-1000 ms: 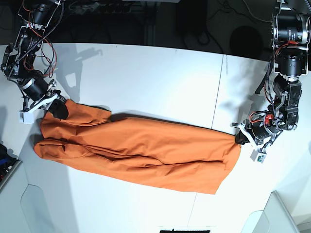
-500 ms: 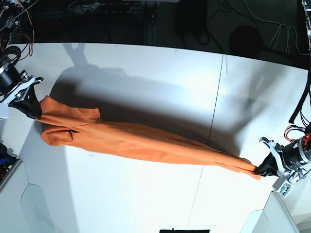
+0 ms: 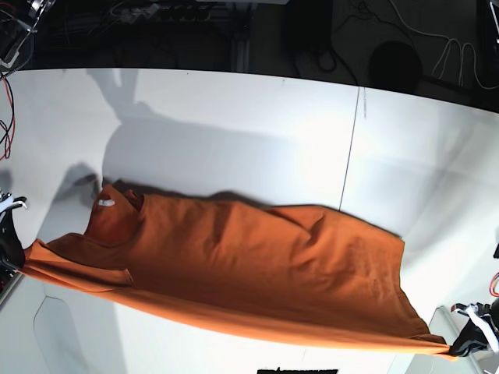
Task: Layout the t-shirt on the table in an organized manner, then fold the t-shirt properly
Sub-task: 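Lift the shirt with both grippers and swing it across the table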
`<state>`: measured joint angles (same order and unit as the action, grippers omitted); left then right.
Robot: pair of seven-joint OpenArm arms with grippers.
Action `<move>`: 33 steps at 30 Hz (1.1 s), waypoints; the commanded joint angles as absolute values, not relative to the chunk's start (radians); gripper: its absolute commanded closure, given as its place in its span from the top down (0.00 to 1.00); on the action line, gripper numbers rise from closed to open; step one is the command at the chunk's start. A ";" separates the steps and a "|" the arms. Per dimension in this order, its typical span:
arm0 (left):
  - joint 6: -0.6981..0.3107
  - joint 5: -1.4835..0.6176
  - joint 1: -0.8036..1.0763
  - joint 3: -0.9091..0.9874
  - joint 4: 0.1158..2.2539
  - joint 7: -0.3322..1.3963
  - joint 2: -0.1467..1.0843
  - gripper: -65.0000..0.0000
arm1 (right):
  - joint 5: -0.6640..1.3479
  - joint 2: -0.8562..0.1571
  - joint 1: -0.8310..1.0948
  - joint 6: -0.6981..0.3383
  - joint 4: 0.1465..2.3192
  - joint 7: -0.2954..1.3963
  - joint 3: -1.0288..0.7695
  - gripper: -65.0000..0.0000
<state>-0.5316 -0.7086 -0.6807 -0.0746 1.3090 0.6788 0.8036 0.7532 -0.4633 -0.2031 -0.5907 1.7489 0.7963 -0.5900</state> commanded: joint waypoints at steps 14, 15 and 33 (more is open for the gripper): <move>-0.509 -0.722 -1.063 -0.226 1.027 0.675 0.734 0.00 | 0.760 -0.487 -0.543 -0.580 1.602 0.767 -0.565 0.00; -0.509 -0.723 -1.063 -0.226 1.025 0.693 0.731 0.00 | 0.764 -0.486 -0.535 -0.580 1.602 0.777 -0.553 0.00; -0.698 -1.060 -1.028 -0.226 1.108 0.916 0.723 0.00 | 0.739 -0.280 -0.260 -0.581 1.571 0.743 -0.318 0.38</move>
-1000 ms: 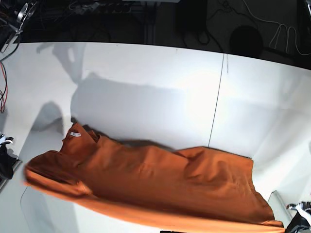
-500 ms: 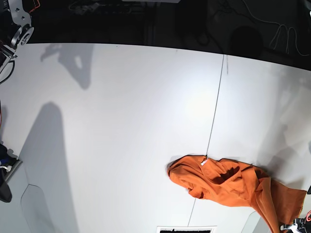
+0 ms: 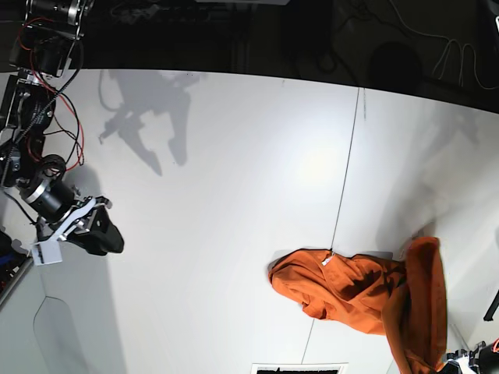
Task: Layout the t-shirt on the table in an organized manner, then fold the t-shirt properly
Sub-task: 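Lift the shirt with both grippers and swing it across the table, then bring both grippers together, bunching the shirt in the middle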
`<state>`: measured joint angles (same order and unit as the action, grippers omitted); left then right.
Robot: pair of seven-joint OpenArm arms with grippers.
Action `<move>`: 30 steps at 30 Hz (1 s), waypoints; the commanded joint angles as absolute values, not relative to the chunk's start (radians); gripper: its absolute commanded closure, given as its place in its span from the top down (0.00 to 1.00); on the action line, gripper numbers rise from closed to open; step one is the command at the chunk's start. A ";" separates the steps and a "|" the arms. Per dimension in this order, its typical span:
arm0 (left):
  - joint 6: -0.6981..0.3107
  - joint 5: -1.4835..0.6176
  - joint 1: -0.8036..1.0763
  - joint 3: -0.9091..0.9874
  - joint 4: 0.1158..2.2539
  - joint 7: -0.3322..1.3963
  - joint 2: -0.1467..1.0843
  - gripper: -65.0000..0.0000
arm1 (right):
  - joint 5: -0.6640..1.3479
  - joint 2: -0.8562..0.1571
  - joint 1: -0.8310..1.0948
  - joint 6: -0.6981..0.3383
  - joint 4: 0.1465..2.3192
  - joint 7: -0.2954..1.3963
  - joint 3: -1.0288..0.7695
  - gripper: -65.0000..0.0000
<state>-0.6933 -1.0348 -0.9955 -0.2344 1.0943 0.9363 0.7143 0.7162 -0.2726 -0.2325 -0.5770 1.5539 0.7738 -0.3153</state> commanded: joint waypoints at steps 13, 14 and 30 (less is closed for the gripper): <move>-0.698 -1.097 -0.881 -0.226 1.536 0.931 0.567 0.00 | 0.525 -0.152 -0.260 -0.555 1.548 0.655 -0.124 0.38; -0.698 -1.098 -0.885 -0.226 1.548 0.931 0.534 0.00 | 0.514 -0.149 -0.258 -0.553 1.548 0.655 -0.124 0.38; -0.698 -1.011 -0.975 -0.520 1.562 0.933 -0.002 0.00 | 0.403 -0.152 -0.229 -0.546 1.548 0.655 -0.402 0.38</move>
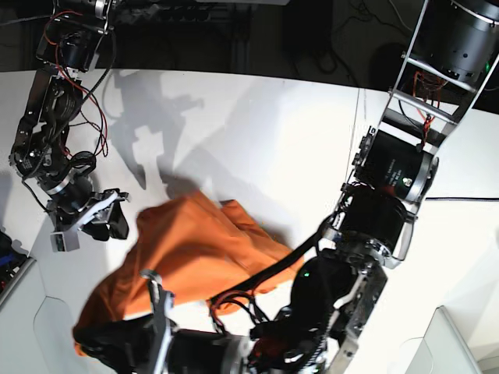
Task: Layout the t-shirt on the table in an organized manner, then fold the t-shirt properly
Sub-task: 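Bring both grippers together, bunching the shirt in the middle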
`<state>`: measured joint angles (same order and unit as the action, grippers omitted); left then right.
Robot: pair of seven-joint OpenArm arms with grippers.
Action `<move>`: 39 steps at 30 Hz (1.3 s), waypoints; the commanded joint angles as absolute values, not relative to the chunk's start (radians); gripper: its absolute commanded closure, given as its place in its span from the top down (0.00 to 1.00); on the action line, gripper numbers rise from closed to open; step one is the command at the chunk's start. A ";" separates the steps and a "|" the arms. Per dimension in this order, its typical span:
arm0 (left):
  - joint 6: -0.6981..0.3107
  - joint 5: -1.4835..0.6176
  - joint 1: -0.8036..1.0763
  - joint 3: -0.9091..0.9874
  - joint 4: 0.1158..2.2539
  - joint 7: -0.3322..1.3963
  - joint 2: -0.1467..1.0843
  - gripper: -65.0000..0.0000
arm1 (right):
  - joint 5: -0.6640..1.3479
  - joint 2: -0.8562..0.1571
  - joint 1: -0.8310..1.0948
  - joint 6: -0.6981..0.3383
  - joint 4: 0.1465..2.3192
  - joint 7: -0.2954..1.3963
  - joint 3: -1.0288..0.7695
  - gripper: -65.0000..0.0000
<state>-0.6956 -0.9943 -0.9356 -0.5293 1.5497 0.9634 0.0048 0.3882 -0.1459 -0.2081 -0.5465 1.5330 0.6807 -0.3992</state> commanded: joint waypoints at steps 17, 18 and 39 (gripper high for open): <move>-0.698 -1.180 -0.576 -0.393 1.562 0.986 0.432 0.00 | 0.484 -0.182 -0.231 -0.546 1.548 0.614 -0.522 0.38; -0.698 -1.199 -0.527 -0.385 1.562 0.988 0.464 0.00 | 0.487 -0.182 -0.236 -0.546 1.548 0.607 -0.520 0.38; -0.698 -1.256 0.017 -0.331 1.563 1.059 0.632 0.00 | 0.282 -0.089 -0.582 -0.481 1.110 0.389 0.071 0.31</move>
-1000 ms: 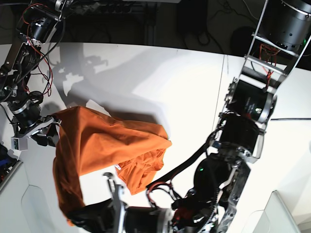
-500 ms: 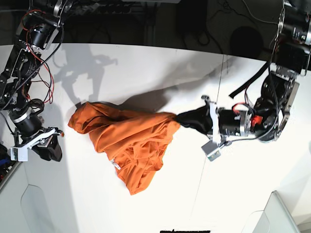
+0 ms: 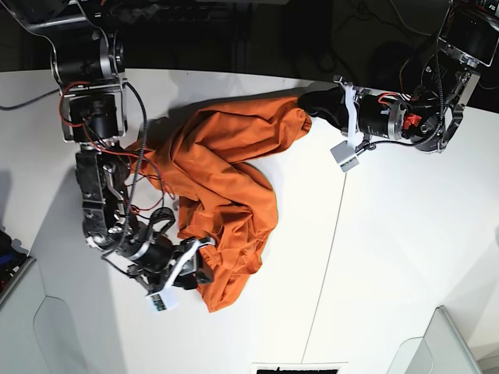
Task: Layout the t-shirt on the table in an organized manner, then fold the t-shirt properly
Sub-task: 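Bring both grippers together, bunching the shirt in the middle, then pull the shirt apart with both grippers, stretching it lengthwise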
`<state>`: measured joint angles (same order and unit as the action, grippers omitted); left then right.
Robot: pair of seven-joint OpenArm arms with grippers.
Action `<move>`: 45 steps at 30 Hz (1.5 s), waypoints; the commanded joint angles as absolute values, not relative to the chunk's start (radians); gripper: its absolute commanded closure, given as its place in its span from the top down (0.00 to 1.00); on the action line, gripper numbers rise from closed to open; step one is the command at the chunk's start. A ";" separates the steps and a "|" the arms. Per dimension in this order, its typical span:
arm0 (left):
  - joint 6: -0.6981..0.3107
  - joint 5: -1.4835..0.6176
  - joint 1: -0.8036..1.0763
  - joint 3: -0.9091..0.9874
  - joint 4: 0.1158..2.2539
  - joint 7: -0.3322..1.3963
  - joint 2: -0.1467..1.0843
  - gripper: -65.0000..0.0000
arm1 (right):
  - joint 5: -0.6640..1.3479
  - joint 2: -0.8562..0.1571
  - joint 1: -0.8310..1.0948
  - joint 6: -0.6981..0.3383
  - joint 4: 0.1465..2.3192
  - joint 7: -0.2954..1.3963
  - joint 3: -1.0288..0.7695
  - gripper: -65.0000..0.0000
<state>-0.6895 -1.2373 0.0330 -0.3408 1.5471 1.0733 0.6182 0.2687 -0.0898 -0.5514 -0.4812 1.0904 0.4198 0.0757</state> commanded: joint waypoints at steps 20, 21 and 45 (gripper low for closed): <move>-0.698 -1.230 0.017 -0.331 1.563 1.058 0.632 0.00 | 0.116 0.001 -0.673 -0.315 0.872 0.397 0.160 0.36; -0.698 -1.230 0.017 -0.331 1.563 1.058 0.632 0.00 | 0.117 0.001 -0.673 -0.325 0.854 0.397 0.160 0.31; -0.698 -1.179 -0.140 -0.136 1.562 1.007 0.764 0.00 | 0.085 -0.030 -0.693 -0.427 1.301 0.401 -0.027 0.00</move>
